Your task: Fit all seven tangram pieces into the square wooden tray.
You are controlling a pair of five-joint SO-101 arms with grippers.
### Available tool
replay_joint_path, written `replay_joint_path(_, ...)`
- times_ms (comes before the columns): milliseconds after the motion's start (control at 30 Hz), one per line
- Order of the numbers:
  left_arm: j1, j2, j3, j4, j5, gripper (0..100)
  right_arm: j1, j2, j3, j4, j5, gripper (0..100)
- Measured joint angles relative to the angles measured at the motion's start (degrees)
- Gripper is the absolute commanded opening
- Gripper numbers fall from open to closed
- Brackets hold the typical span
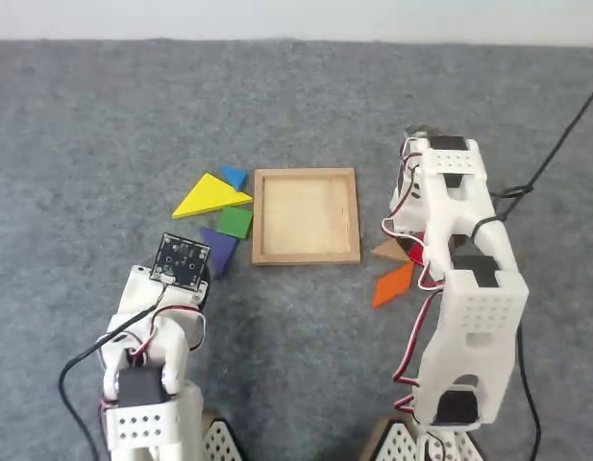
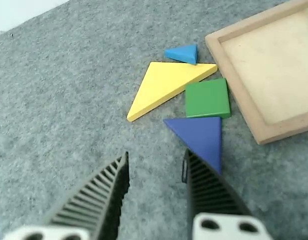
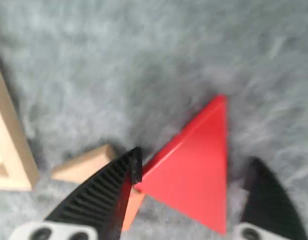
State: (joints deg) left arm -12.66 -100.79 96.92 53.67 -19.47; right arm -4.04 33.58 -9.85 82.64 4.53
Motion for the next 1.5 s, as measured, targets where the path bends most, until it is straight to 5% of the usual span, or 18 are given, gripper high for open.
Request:
replay_joint_path(1033, 0.1, 0.0, 0.0, 0.0, 0.0, 17, -1.1, -3.6, 10.7, -5.5, 5.5, 33.8)
replay_joint_path(1267, 0.1, 0.0, 0.0, 0.0, 0.0, 17, -0.5, -3.6, 10.2, -5.5, 5.6, 18.4)
replay_joint_path(1500, 0.1, 0.0, 0.0, 0.0, 0.0, 17, 0.4, -3.7, 9.8, -5.8, 5.5, 19.1)
